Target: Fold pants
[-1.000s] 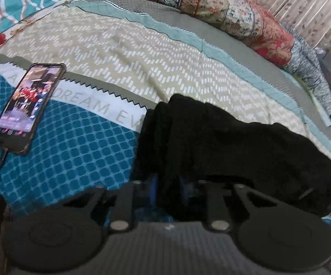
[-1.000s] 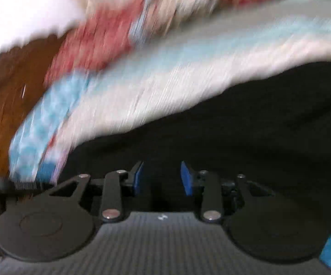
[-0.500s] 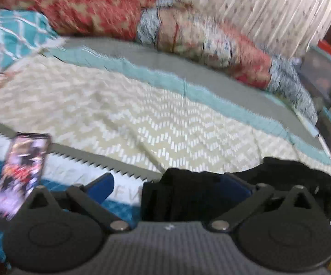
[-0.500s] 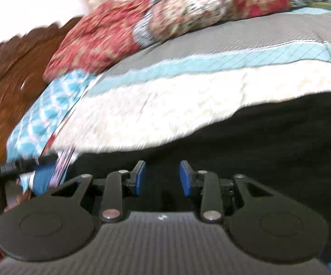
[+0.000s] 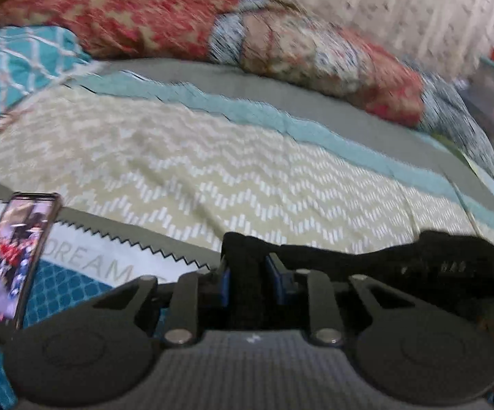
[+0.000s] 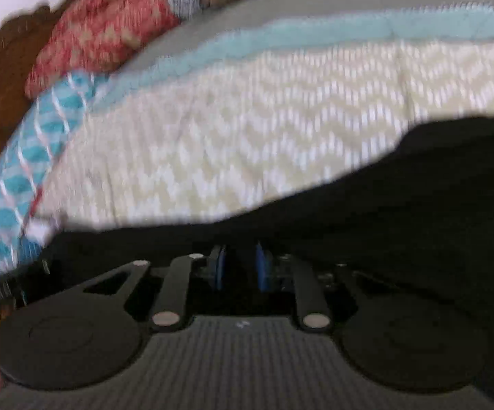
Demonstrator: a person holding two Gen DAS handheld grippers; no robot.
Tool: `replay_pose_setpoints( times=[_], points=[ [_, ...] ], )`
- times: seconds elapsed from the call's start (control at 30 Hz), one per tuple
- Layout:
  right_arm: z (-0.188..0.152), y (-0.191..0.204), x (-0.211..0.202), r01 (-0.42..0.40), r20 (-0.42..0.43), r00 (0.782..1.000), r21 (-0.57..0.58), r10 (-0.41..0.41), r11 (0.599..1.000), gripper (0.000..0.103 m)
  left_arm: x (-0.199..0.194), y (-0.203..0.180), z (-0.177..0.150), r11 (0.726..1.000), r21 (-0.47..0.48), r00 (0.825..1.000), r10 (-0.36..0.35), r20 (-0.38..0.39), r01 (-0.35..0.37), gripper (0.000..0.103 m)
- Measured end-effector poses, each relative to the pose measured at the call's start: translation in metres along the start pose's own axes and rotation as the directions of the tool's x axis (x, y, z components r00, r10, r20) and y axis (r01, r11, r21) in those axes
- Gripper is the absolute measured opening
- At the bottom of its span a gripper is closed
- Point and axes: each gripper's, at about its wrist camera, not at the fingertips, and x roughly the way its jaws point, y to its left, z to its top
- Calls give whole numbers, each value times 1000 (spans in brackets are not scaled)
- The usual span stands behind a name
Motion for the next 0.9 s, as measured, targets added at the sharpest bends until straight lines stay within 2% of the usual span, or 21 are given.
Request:
replay_pose_setpoints(
  times=[0.1, 0.17, 0.27, 0.3, 0.37, 0.4, 0.47, 0.5, 0.53, 0.63, 0.7, 0.73, 0.77, 0.9],
  points=[
    [4, 20, -17, -29, 96, 995, -111, 40, 993, 25, -14, -11, -4, 998, 49, 995, 42, 92, -47, 20],
    [2, 28, -13, -10, 71, 997, -166, 22, 986, 26, -6, -14, -6, 994, 77, 995, 73, 73, -78, 20],
    [-9, 16, 22, 41, -50, 998, -123, -47, 992, 21, 16, -8, -8, 994, 57, 996, 89, 8, -89, 24],
    [-12, 10, 24, 29, -11, 999, -111, -30, 993, 20, 21, -7, -9, 993, 57, 994, 106, 2, -106, 26],
    [-7, 9, 19, 25, -11, 1000, -77, -26, 997, 21, 20, -6, -7, 993, 49, 994, 112, 0, -112, 31],
    [-5, 9, 14, 22, -7, 1000, -57, -22, 998, 24, 17, -6, -6, 993, 47, 994, 110, 0, -110, 33],
    [-5, 10, -3, 15, 24, 1000, -68, -13, 998, 30, 9, -5, -4, 992, 50, 993, 117, 5, -117, 51],
    [-8, 12, -14, 10, 51, 999, -83, -5, 997, 38, 2, -2, -5, 991, 44, 992, 122, 16, -123, 54],
    [-12, 12, -25, 1, 76, 997, -96, 6, 995, 41, -6, 1, -5, 992, 35, 992, 121, 30, -122, 53],
    [-24, 10, -50, -32, 119, 992, -94, 43, 995, 41, -32, 7, -4, 992, -12, 988, 128, 87, -127, 52],
    [-36, 8, -63, -59, 126, 990, -76, 68, 995, 41, -47, 7, 0, 995, -42, 989, 95, 117, -91, 52],
    [-37, 16, -50, -67, 126, 989, -66, 75, 996, 41, -52, 4, 2, 997, -45, 990, 64, 126, -58, 52],
    [-42, 16, -53, -75, 126, 989, -61, 82, 995, 41, -55, 1, 3, 999, -40, 991, 28, 129, -23, 52],
    [-62, 21, -56, -80, 102, 991, -26, 83, 996, 42, -47, -21, -1, 991, 15, 987, -136, 85, 136, 52]
  ],
)
